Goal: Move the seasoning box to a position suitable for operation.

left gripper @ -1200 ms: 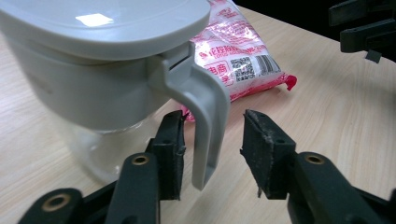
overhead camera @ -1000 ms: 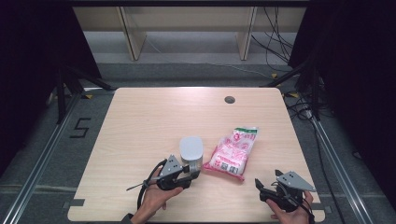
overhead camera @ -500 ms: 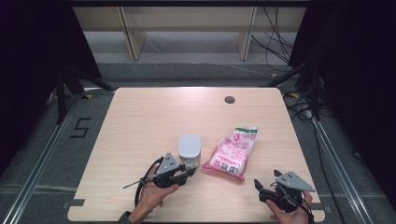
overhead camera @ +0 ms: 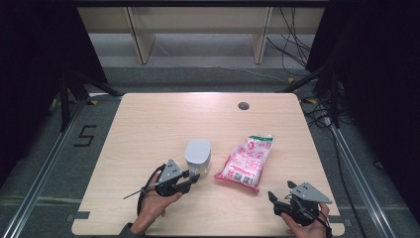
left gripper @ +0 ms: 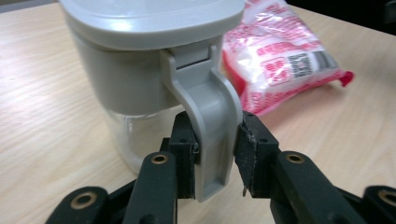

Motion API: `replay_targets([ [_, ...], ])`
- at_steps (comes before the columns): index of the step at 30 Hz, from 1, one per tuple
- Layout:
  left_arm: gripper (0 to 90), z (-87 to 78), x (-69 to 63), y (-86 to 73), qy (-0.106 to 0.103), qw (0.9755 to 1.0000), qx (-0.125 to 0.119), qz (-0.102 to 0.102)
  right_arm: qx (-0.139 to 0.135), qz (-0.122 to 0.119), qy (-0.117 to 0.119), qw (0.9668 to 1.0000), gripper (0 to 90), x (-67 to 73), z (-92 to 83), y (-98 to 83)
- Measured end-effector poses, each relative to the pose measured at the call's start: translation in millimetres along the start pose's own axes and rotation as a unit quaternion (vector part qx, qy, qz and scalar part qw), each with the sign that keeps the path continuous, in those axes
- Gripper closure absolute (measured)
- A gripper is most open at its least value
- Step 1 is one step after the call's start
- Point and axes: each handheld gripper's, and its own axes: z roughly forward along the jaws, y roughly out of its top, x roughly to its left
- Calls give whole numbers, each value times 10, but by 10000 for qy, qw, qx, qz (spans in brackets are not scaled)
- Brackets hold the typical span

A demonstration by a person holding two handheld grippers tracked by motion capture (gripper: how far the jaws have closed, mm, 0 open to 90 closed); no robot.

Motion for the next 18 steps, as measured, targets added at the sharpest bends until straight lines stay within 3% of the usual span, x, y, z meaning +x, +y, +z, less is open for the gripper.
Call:
replay_targets([
  [1, 690, 1, 9, -2, 19, 10000, -29, -45, 4, -55, -33, 10000, 248, -4, 2, 1],
  [2, 687, -7, 51, 4, 48, 9999, -23, 107, -35, -54, -12, 10000, 248, -2, 9, 0],
  [3, 685, -13, 58, -3, 129, 9999, -19, -22, -34, -52, -7, 10000, 248, 0, 9, 0],
  [8, 681, -42, 169, -9, 474, 9989, -31, -1, -43, -127, -29, 9999, 248, -7, 8, 2],
  [9, 681, -47, 205, -6, 622, 9981, -33, 35, -32, -67, -50, 10000, 248, 2, 24, -6],
  [13, 681, -33, 270, -6, 743, 9972, -28, -1, -20, -20, 46, 10000, 249, 16, 23, -3],
  [15, 680, -19, 301, -1, 859, 9963, 9, 24, -12, -24, 49, 10000, 249, 15, 26, -4],
  [17, 677, -3, 336, 27, 986, 9947, 97, 271, -30, -21, 33, 10000, 248, 10, 28, -6],
  [18, 676, 9, 342, 31, 977, 9950, 104, 183, -11, -27, 9, 10000, 248, 6, 26, -6],
])
